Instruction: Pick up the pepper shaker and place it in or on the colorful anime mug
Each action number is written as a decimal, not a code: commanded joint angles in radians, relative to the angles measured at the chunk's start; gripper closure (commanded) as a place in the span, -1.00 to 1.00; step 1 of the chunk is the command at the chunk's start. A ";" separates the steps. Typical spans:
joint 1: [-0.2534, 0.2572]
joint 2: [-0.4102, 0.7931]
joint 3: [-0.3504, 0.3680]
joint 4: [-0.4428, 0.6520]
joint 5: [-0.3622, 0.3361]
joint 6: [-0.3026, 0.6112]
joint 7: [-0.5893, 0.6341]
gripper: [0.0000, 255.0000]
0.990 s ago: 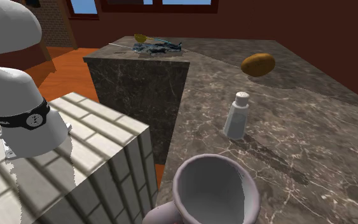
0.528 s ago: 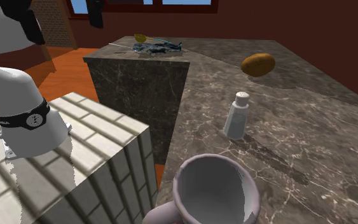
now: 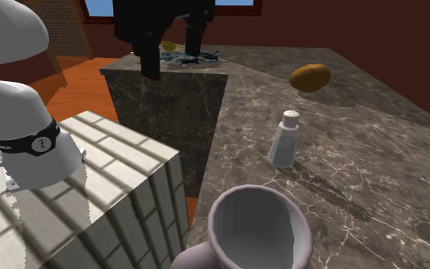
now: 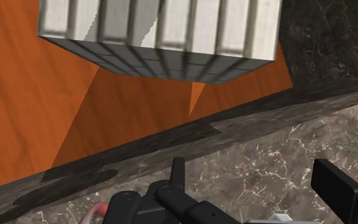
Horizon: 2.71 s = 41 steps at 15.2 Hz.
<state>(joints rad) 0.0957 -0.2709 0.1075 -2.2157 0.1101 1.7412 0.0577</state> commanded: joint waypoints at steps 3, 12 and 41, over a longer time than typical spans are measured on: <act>0.018 0.142 0.032 0.102 0.002 0.045 0.047 -1.00; 0.073 0.479 0.082 0.414 -0.035 0.079 0.157 -1.00; 0.099 0.588 0.091 0.448 -0.051 0.156 0.187 1.00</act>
<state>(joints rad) 0.1949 0.3186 0.1980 -1.7700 0.0584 1.9032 0.2443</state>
